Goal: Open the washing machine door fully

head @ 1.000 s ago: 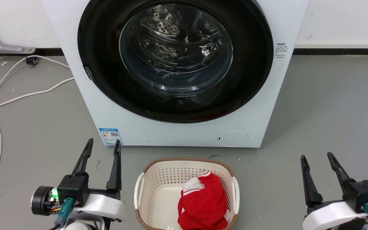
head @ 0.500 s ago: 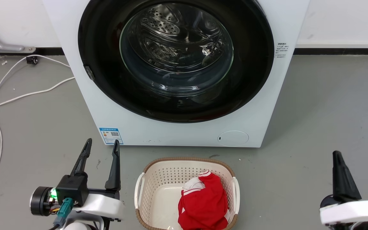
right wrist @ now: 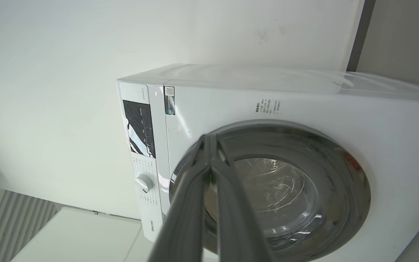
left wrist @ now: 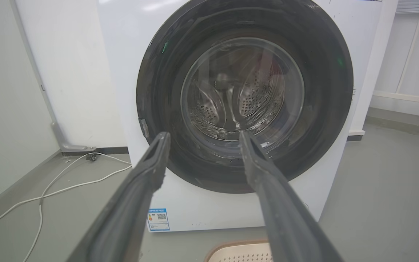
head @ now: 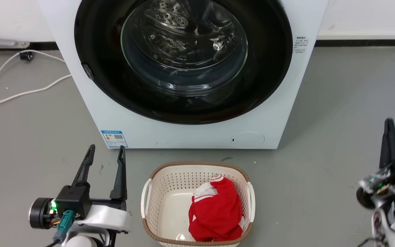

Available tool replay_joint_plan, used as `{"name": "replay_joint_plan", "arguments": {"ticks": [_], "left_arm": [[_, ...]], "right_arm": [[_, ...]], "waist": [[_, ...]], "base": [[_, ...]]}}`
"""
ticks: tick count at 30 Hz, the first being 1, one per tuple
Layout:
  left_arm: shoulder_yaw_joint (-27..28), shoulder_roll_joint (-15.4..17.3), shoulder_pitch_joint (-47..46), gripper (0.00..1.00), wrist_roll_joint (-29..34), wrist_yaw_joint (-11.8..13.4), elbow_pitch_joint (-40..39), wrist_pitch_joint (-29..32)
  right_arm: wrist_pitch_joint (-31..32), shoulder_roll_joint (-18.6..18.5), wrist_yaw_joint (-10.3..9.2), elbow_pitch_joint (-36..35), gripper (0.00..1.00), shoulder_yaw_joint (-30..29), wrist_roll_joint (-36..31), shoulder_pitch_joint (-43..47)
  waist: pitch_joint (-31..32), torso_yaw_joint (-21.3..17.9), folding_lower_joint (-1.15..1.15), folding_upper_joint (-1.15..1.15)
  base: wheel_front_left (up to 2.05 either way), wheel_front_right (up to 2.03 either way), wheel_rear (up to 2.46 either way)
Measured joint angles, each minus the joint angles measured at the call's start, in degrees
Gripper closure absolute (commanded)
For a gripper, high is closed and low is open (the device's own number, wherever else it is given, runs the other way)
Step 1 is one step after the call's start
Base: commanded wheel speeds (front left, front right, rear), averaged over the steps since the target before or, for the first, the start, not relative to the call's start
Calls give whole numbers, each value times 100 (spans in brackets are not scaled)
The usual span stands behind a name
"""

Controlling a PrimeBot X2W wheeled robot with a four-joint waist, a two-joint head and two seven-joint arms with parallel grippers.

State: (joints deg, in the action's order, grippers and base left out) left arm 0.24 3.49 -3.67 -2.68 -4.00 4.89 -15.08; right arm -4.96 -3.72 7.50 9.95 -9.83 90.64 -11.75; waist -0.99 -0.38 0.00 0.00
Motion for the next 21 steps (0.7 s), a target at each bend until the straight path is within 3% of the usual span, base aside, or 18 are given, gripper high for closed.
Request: {"name": "replay_joint_plan", "arguments": {"ticks": [5, 11, 21], "left_arm": [[19, -3, -224, 0, 16, -2, -121, 1], [57, -9, -542, 0, 44, -10, -244, 0], [41, -25, -1050, 0, 56, -51, -481, 1]], "right_arm": [[313, -364, -1, 588, 100, -101, 422, -1076], [680, -958, -1, 1410, 100, 109, 476, -2508], [1682, -1857, -1, 3149, 100, 1045, 29, -5242]], "waist": [[-328, -19, 0, 0], [-813, -25, 1, 0], [-1662, 8, 1, 0]], "base": [[0, 0, 0], [0, 0, 0], [0, 0, 0]]}}
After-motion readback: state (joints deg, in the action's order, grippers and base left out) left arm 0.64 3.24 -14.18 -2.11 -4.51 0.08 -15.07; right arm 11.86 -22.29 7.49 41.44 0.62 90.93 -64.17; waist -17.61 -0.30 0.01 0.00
